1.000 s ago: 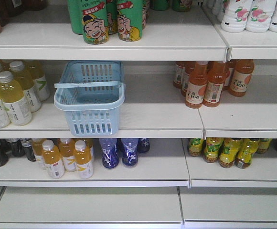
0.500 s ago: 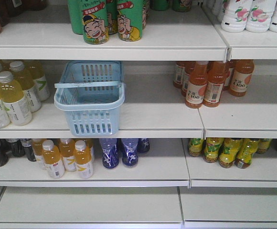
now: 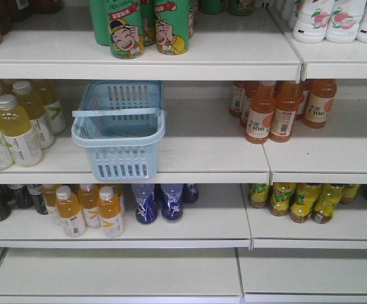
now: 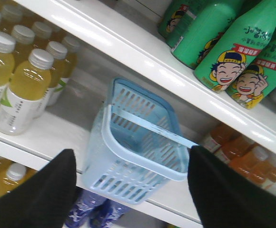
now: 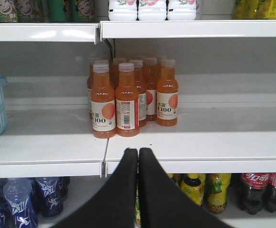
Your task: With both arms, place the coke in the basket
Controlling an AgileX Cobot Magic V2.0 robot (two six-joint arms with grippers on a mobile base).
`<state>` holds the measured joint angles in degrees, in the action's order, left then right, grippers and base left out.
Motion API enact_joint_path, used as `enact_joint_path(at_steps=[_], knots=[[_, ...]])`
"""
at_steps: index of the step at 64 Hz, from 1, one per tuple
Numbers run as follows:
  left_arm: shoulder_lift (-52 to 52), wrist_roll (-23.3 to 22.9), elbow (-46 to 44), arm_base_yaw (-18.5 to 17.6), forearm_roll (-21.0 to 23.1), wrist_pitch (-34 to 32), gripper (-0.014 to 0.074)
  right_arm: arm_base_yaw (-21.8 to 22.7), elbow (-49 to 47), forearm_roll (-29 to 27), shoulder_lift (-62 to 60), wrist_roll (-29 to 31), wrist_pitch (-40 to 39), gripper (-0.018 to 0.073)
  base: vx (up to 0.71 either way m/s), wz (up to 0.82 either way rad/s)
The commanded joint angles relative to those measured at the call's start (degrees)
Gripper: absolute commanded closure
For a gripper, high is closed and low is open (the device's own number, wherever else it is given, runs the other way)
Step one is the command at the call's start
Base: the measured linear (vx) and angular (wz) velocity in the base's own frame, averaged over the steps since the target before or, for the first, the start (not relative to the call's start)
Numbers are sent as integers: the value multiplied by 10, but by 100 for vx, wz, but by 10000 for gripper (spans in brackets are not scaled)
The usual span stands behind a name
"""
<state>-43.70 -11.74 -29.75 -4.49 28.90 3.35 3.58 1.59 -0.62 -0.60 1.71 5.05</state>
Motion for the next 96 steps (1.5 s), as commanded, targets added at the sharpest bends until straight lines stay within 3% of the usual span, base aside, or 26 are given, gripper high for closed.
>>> enact_joint_path(at_steps=[1, 12, 26, 37, 46, 56, 73, 96], knots=[[-42, -8, -45, -25, 68, -18, 111, 3, 4, 2, -8, 6, -40, 569, 0, 0], [-143, -8, -102, -66, 155, -24, 111, 3, 4, 2, -8, 6, -40, 569, 0, 0], [-265, -10, -180, -100, 186, -39, 111, 3, 4, 2, -8, 6, -40, 569, 0, 0], [-350, -53, -240, -122, 206, -44, 111, 3, 4, 2, -8, 6, -40, 569, 0, 0], [-414, -102, -281, -126, 265, -34, 111, 3, 4, 2, -8, 6, -40, 569, 0, 0], [-468, -107, -321, -126, 314, -11, 111, 3, 4, 2, -8, 6, -40, 569, 0, 0], [-528, -107, -385, -126, 315, 14, 111, 3, 4, 2, -8, 6, -40, 569, 0, 0], [-553, -108, -414, -126, 332, -34, 111, 3, 4, 2, -8, 6, -40, 569, 0, 0]])
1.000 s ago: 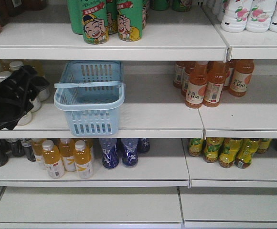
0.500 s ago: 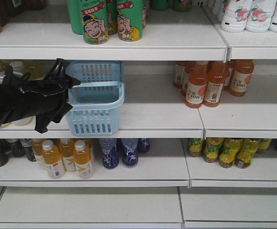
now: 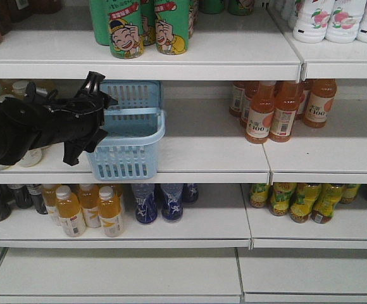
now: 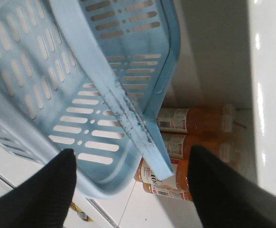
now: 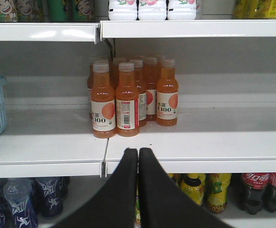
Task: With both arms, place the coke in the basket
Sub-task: 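Reach the left gripper to the light-blue basket's handle, then close the left gripper on the basket handle and lift it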
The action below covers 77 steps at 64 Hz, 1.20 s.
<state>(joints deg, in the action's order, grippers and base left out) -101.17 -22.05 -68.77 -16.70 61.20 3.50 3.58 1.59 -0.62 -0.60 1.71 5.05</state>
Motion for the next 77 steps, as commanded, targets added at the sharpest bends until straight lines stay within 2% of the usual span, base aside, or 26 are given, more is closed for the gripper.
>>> enact_joint_path(at_steps=[1, 32, 38, 41, 48, 53, 57, 77], knots=[[20, -5, -25, -4, 10, -35, 111, 3, 4, 2, -8, 6, -40, 569, 0, 0], [-48, -5, -96, -4, 23, -27, 128, 3, 4, 2, -8, 6, -40, 569, 0, 0], [-64, -5, -109, -4, 28, -29, 191, 3, 4, 2, -8, 6, -40, 569, 0, 0], [-70, -3, -115, -4, 27, -35, 252, 3, 4, 2, -8, 6, -40, 569, 0, 0], [-73, -3, -117, -4, 25, -35, 440, 3, 4, 2, -8, 6, -40, 569, 0, 0], [-73, -3, -117, -4, 25, -28, 606, 3, 4, 2, -8, 6, -40, 569, 0, 0], [-73, 4, -117, -4, 24, -5, 605, 3, 4, 2, -8, 6, -40, 569, 0, 0], [-57, 154, -117, -4, 20, 168, 604, 3, 4, 2, -8, 6, -40, 569, 0, 0]])
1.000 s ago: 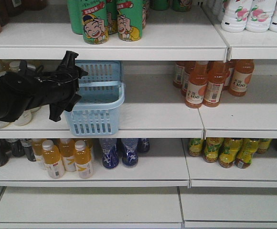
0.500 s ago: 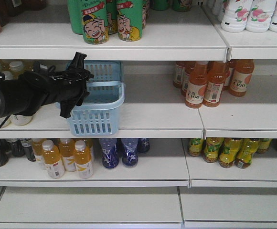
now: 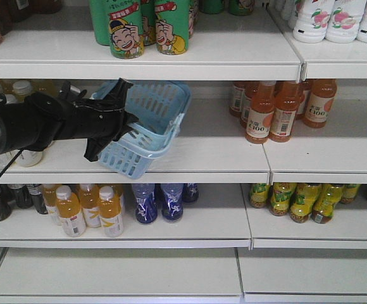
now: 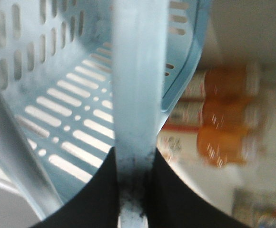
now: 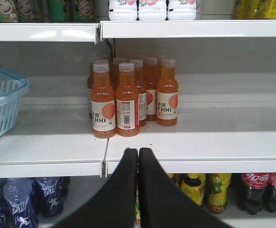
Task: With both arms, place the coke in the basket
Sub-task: 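Close the left gripper on the basket handle and lift it, then lower the held basket off the shelf toward the robot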
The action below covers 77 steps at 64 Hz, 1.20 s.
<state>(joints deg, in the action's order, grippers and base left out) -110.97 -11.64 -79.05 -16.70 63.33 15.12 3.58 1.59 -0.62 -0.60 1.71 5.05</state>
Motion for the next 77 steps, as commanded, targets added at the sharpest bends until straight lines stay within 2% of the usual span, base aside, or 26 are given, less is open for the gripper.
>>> enact_joint_path(at_steps=[1, 14, 25, 36, 43, 48, 54, 60, 67, 77], knots=[[42, 56, -14, -4, -1, 60, 604, 3, 4, 2, -8, 6, -40, 569, 0, 0], [84, 82, 1, -4, -1, 148, 604, 3, 4, 2, -8, 6, -40, 569, 0, 0], [154, 112, 81, -4, -1, 169, 604, 3, 4, 2, -8, 6, -40, 569, 0, 0], [232, 172, 172, -4, 17, 230, 604, 3, 4, 2, -8, 6, -40, 569, 0, 0], [285, 236, 241, -4, 71, 258, 604, 3, 4, 2, -8, 6, -40, 569, 0, 0], [330, 318, 291, -4, 128, 271, 604, 3, 4, 2, -8, 6, -40, 569, 0, 0], [379, 429, 354, -4, 220, 295, 604, 3, 4, 2, -8, 6, -40, 569, 0, 0], [419, 512, 419, -4, 306, 332, 604, 3, 4, 2, -8, 6, -40, 569, 0, 0], [449, 574, 489, -4, 390, 372, 604, 3, 4, 2, -8, 6, -40, 569, 0, 0], [471, 585, 541, -4, 391, 375, 603, -4, 4, 2, -8, 6, -40, 569, 0, 0]])
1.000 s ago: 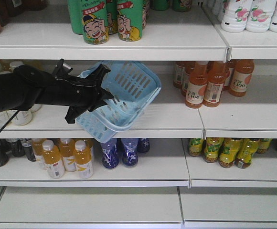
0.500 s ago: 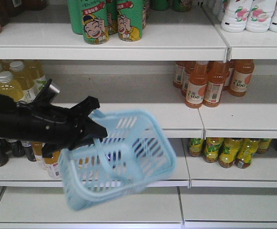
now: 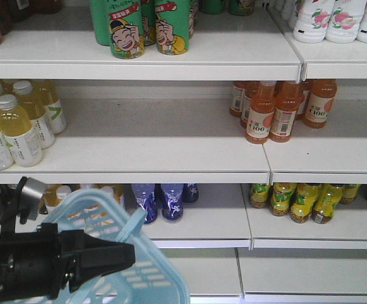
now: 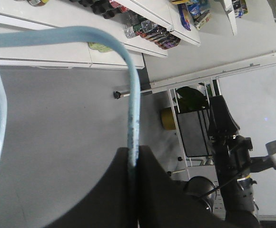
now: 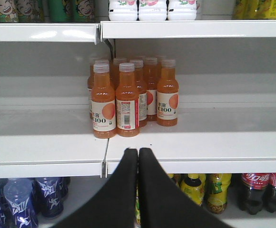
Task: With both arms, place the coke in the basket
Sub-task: 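Lower the held basket off the shelf toward the robot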
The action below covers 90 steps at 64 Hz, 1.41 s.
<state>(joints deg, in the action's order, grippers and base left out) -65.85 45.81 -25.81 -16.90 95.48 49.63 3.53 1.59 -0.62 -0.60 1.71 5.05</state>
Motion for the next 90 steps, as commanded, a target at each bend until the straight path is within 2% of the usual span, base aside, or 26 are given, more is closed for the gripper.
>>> enact_joint_path(at_steps=[1, 24, 46, 90], knots=[[20, 11, 11, -2, 70, 29, 603, -4, 4, 2, -8, 6, -40, 569, 0, 0], [23, 11, 13, -2, 70, 7, 603, -11, 4, 2, -8, 6, -40, 569, 0, 0], [23, 10, 13, -2, 70, 32, 603, -11, 4, 2, -8, 6, -40, 569, 0, 0], [23, 10, 13, -2, 70, -31, 603, -11, 4, 2, -8, 6, -40, 569, 0, 0]])
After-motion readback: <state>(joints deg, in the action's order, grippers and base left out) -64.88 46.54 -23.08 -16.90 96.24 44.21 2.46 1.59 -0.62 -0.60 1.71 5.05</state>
